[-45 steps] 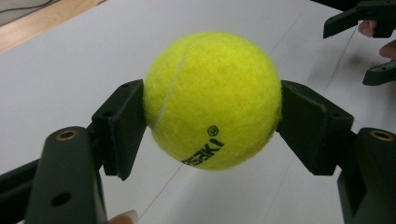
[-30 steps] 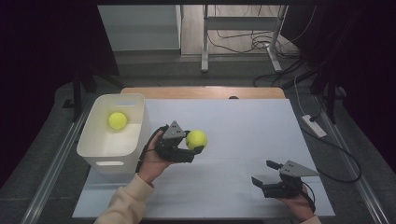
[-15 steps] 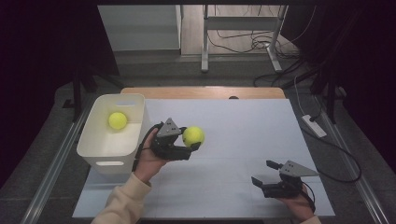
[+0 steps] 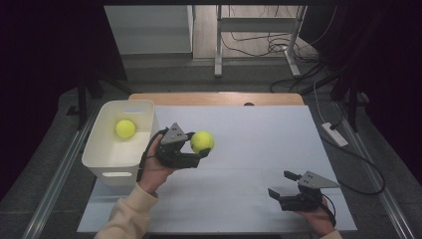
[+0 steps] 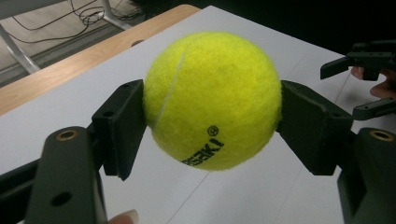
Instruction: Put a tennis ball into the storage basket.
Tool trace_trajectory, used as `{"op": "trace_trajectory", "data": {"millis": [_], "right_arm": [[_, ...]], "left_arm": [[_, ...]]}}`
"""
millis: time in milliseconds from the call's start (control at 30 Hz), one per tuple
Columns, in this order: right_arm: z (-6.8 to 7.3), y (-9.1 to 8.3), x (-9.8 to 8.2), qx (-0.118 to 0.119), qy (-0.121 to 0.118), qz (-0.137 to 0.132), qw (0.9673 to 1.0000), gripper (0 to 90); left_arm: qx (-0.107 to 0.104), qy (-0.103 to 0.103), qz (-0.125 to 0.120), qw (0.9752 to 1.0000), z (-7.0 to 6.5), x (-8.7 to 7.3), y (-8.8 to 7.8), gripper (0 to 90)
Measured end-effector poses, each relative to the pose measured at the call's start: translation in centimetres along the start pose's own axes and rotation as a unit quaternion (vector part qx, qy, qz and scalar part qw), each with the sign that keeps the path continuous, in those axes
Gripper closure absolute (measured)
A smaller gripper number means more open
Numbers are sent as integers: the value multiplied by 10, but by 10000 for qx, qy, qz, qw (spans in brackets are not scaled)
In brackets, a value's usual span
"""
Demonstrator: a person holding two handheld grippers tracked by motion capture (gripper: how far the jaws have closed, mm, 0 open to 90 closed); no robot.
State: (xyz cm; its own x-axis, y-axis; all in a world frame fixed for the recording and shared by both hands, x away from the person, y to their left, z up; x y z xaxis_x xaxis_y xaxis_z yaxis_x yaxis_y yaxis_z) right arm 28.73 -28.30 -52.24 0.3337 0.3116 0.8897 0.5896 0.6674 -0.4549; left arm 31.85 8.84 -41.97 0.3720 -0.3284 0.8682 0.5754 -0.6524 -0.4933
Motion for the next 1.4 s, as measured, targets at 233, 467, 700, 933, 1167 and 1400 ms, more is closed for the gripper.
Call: {"op": "trace_trajectory", "data": {"millis": [233, 467, 700, 933, 1167, 1400], "right_arm": [[0, 0, 0, -4, -15, 1, 10000, 103], [0, 0, 0, -6, -17, 2, 10000, 103], [0, 0, 0, -13, -19, 11, 10000, 103], [0, 0, 0, -13, -15, -4, 10000, 103], [0, 0, 0, -10, -18, 1, 10000, 103], [0, 0, 0, -16, -34, 15, 10000, 103]], "left_arm": [[50, -37, -63, 10000, 4, 1, -5, 276], [123, -75, -125, 9998, 9, 1, -11, 276], [163, -93, -157, 9997, 11, 1, -14, 276], [209, -85, -195, 9996, 14, 3, -18, 276], [259, -97, -236, 9993, 17, 4, -22, 276], [292, -118, -283, 9991, 20, 7, -25, 276]]}}
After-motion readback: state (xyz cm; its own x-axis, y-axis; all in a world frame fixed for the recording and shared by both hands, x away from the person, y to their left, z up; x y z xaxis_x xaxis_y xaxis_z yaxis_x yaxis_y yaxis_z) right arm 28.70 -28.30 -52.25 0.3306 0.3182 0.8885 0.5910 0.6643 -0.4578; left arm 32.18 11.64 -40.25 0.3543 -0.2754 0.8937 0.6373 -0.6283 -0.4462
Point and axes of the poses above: each handheld gripper's, and its own axes: y roughly forward along the jaws, x roughly out of its top, z roughly to its left, the point moved 3 cm from there along y, roughly forward along the jaws
